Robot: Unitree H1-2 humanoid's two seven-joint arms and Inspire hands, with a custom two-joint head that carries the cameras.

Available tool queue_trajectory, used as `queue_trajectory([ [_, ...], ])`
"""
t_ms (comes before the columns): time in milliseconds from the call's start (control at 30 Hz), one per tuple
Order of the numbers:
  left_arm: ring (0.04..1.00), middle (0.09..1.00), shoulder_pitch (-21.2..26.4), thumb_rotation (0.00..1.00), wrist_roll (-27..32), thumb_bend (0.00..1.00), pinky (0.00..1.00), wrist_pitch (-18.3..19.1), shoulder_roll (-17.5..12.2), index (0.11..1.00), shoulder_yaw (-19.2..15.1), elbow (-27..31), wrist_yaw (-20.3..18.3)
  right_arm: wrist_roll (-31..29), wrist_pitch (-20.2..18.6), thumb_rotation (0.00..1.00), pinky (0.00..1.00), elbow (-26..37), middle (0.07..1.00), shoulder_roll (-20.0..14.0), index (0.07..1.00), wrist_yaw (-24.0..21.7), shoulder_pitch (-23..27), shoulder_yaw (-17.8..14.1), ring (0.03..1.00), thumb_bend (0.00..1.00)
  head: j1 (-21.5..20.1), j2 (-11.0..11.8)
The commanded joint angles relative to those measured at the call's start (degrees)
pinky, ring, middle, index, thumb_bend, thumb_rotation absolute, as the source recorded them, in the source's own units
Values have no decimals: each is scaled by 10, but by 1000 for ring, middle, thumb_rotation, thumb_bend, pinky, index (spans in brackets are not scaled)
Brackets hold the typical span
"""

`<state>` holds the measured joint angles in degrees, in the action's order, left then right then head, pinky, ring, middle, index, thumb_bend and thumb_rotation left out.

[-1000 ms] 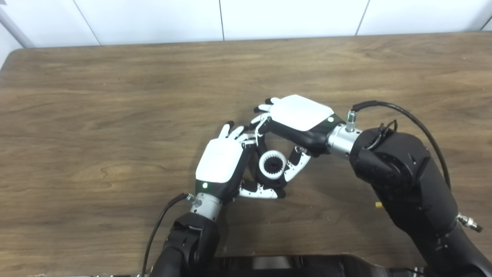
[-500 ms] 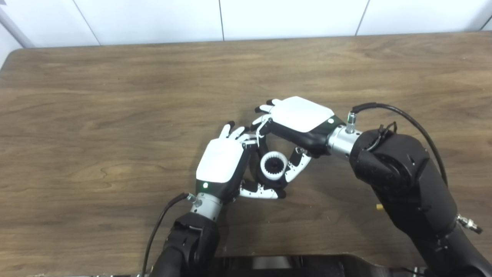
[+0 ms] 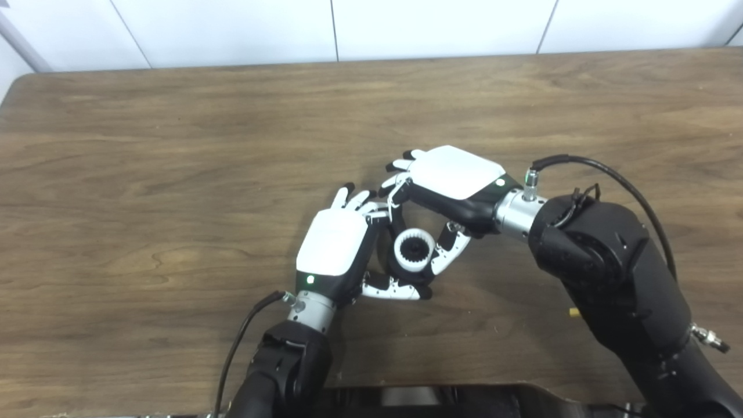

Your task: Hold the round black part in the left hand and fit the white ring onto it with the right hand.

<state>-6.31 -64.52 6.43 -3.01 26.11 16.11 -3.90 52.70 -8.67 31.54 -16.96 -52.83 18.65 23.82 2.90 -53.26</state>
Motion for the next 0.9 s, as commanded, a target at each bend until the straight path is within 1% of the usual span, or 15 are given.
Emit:
queue_trajectory([
  [0, 903, 771, 11, 52, -1, 524, 1000, -1, 6, 483, 0, 12, 6, -2, 7, 151, 1000, 7, 852, -2, 491, 15, 14, -10, 959, 525, 0, -1],
  [33, 904, 771, 12, 52, -1, 524, 1000, -1, 6, 483, 0, 11, 6, -2, 6, 200, 1000, 7, 855, -2, 539, 14, 15, -10, 961, 754, 0, 0],
  [67, 903, 771, 12, 52, -1, 524, 1000, -2, 6, 483, 0, 10, 7, 1, 7, 234, 1000, 7, 860, -3, 572, 13, 16, -9, 964, 899, 0, 0],
  [100, 903, 770, 12, 52, 0, 524, 1000, -2, 6, 483, 0, 10, 7, 3, 8, 251, 1000, 7, 862, -3, 587, 11, 18, -8, 966, 949, 0, 0],
  [133, 903, 770, 12, 52, 0, 524, 1000, -2, 6, 483, 0, 10, 7, 5, 9, 262, 1000, 8, 864, -4, 595, 12, 18, -8, 967, 975, 0, 0],
  [267, 902, 770, 12, 52, 0, 524, 1000, -2, 6, 483, 0, 10, 8, 11, 14, 278, 1000, 8, 860, -4, 594, 15, 19, -7, 968, 1000, 0, 0],
  [800, 903, 772, 11, 53, -1, 524, 1000, -1, 3, 483, -1, 12, 5, 8, 9, 231, 1000, 10, 861, -1, 595, 17, 14, -11, 970, 1000, 0, -2],
  [867, 901, 770, 11, 53, 0, 525, 1000, -2, 3, 483, -2, 12, 7, 2, 4, 230, 1000, 13, 859, -1, 592, 16, 14, -16, 968, 1000, 0, -2],
])
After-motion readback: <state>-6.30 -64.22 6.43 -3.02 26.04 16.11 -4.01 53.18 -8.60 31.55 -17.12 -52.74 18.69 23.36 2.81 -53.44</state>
